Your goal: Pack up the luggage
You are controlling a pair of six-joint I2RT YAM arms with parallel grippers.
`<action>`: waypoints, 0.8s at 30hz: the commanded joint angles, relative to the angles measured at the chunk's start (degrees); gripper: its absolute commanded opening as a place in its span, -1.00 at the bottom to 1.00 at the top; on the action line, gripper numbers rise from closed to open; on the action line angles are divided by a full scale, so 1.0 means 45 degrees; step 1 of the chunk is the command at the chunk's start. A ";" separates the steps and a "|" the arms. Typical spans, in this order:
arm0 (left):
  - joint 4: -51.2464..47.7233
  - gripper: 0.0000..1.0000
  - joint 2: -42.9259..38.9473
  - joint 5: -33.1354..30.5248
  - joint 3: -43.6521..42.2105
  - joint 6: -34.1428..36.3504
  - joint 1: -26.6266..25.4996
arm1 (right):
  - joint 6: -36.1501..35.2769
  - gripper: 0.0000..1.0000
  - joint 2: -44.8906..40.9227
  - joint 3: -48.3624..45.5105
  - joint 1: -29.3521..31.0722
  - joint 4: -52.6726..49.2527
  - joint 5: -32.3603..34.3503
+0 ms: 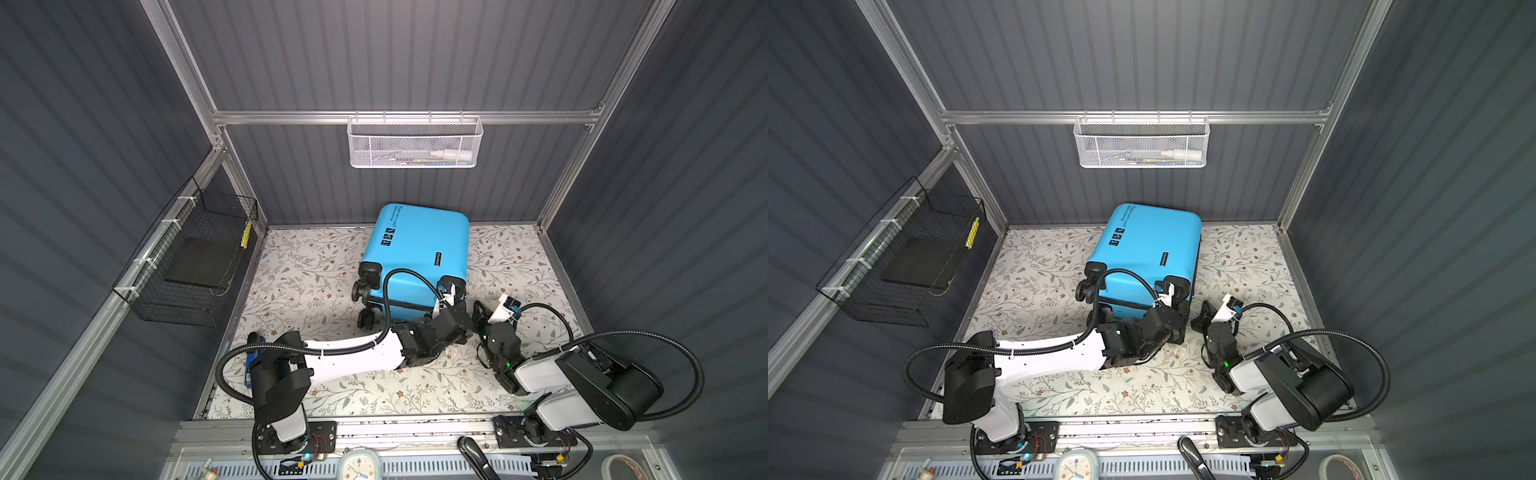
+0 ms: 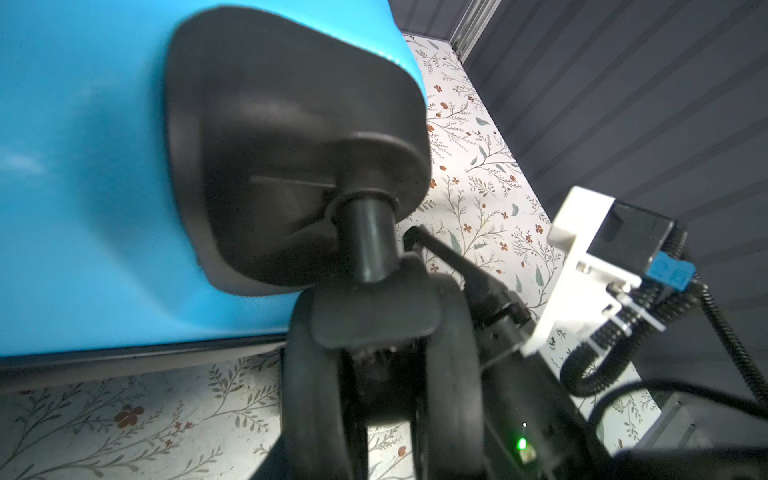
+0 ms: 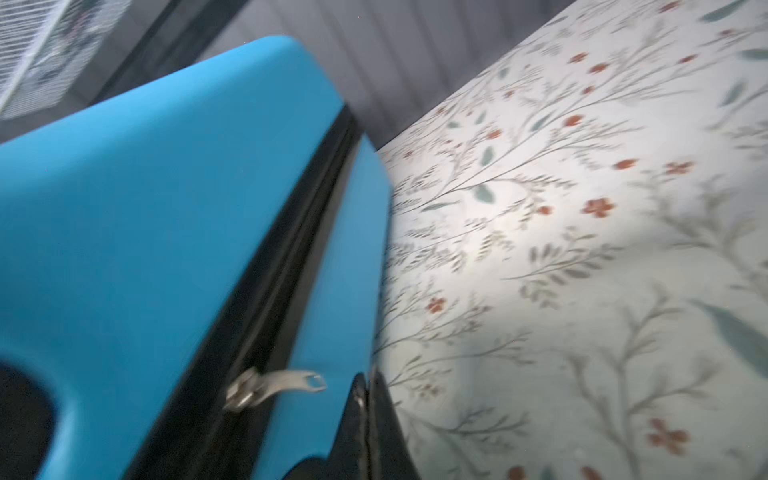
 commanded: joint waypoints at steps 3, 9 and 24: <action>-0.0038 -1.00 -0.1022 0.0753 -0.0684 -0.0015 -0.0155 | 0.0344 -1.00 0.0343 0.0623 -0.0941 -0.0991 -0.0376; -0.0134 -1.00 -0.1933 0.0596 -0.1449 -0.0294 -0.0174 | 0.0531 -1.00 0.0242 0.0636 -0.1379 -0.0988 -0.1535; -0.0691 -1.00 -0.2904 0.0045 -0.1978 0.0121 -0.0155 | -0.1797 -0.24 -0.3275 -0.1520 -0.1295 -0.1923 -0.6368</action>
